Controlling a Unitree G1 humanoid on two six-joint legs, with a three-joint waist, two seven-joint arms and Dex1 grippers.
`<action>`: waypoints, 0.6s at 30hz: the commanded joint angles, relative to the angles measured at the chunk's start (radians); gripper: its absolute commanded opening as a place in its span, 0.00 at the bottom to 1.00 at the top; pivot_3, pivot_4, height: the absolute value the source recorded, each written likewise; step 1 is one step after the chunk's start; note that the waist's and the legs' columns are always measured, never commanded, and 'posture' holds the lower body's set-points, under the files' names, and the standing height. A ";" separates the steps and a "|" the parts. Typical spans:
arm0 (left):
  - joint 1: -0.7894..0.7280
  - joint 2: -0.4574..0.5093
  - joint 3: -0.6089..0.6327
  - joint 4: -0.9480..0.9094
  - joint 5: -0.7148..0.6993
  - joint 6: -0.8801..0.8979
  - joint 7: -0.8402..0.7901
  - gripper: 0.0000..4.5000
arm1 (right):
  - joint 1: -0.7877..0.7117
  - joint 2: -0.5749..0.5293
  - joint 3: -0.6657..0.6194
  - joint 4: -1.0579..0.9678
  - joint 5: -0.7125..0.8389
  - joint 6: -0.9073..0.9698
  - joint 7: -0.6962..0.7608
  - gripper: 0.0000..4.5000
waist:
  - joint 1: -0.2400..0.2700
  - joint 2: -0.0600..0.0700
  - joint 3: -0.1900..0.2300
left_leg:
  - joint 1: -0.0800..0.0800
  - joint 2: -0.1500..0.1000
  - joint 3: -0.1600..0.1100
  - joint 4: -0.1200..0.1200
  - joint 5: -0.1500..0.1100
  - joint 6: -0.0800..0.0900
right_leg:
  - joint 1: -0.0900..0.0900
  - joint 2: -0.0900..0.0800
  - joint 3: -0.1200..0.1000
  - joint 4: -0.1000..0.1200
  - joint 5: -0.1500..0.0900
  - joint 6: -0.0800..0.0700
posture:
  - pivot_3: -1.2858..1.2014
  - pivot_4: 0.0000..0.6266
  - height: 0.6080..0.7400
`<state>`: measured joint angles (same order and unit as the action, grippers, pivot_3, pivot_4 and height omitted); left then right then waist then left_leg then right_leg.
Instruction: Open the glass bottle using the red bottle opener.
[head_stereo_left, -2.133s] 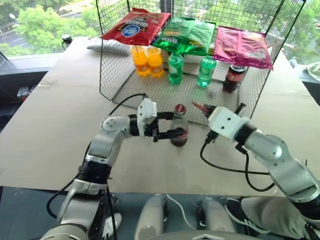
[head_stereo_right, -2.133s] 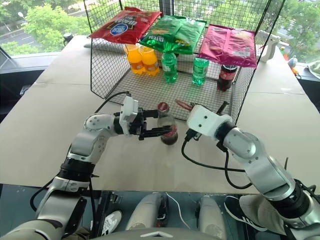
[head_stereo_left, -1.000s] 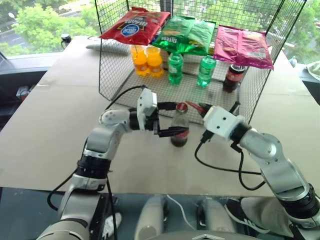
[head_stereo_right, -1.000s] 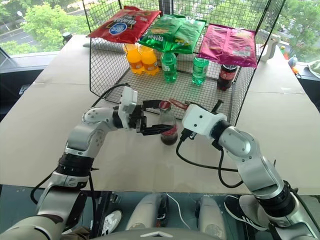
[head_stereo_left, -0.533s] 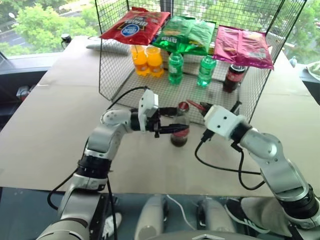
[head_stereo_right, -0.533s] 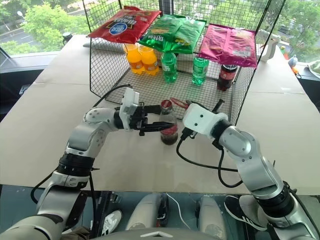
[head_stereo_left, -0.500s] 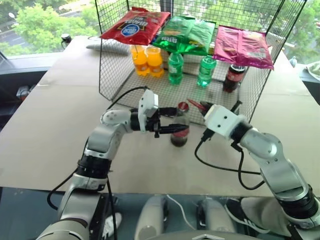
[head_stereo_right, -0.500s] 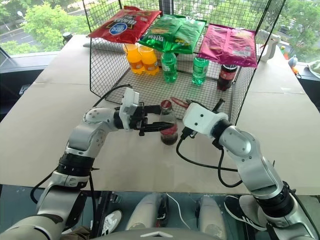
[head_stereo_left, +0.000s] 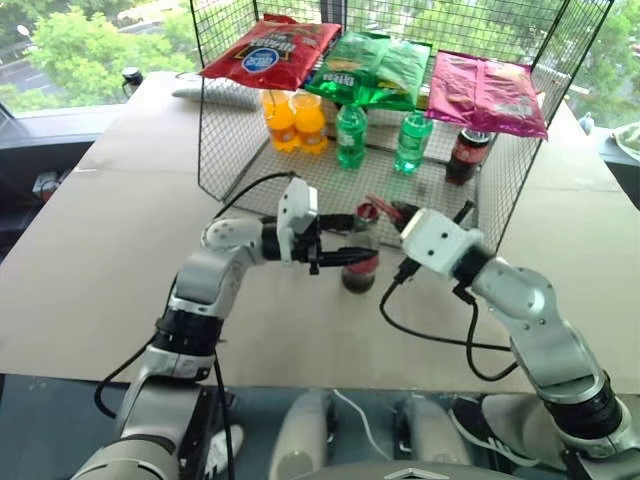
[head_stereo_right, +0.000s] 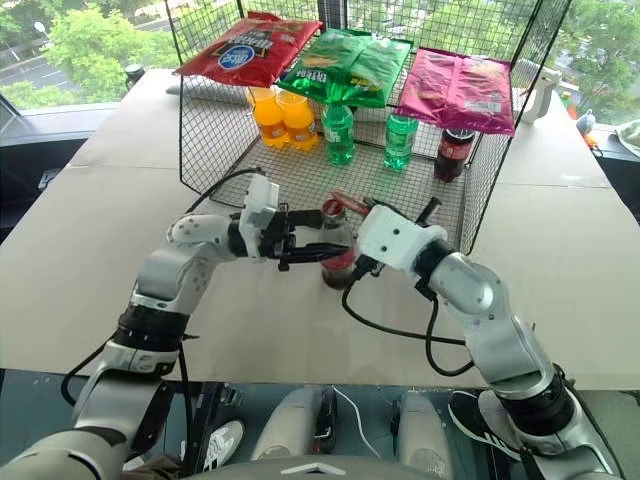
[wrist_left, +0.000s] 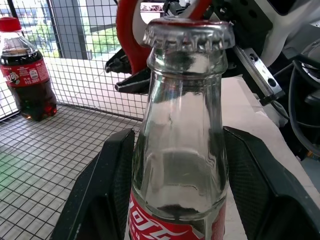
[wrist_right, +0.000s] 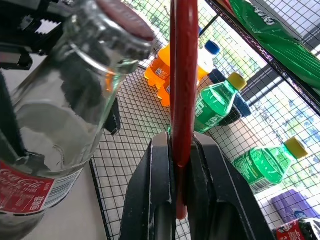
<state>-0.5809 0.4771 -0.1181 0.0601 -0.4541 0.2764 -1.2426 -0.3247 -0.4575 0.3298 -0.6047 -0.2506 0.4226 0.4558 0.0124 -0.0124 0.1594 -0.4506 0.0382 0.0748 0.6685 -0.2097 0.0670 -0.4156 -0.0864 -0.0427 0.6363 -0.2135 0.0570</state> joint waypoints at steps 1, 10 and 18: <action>-0.024 0.006 0.028 -0.020 -0.011 -0.001 0.011 0.47 | 0.007 0.008 0.021 0.010 -0.074 -0.052 -0.041 0.00 | 0.000 0.000 0.000 | 0.000 0.000 0.000 0.000 0.000 0.000 | 0.000 0.000 0.000 0.000 0.000 0.000 | 0.52 0.24 1.00; -0.038 0.009 0.031 -0.021 -0.017 0.027 0.018 0.47 | 0.032 0.027 0.116 0.071 -0.303 -0.107 -0.110 0.00 | 0.000 0.000 0.000 | 0.000 0.000 0.000 0.000 0.000 0.000 | 0.000 0.000 0.000 0.000 -0.002 0.003 | 0.52 0.24 1.00; -0.056 -0.001 0.027 -0.003 -0.009 0.031 0.020 0.47 | 0.085 0.130 0.066 0.037 -0.298 -0.089 -0.128 0.00 | 0.000 0.000 0.000 | 0.000 0.000 0.000 0.000 0.000 -0.001 | 0.000 0.000 0.000 0.000 -0.002 0.003 | 0.52 0.24 1.00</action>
<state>-0.5995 0.4827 -0.1172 0.0647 -0.4557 0.3193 -1.2401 -0.2582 -0.3479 0.3959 -0.5440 -0.5830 0.3274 0.3112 0.0124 -0.0123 0.1593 -0.4502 0.0384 0.0747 0.6684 -0.2092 0.0661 -0.4154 -0.0863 -0.0428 0.6364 -0.2152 0.0598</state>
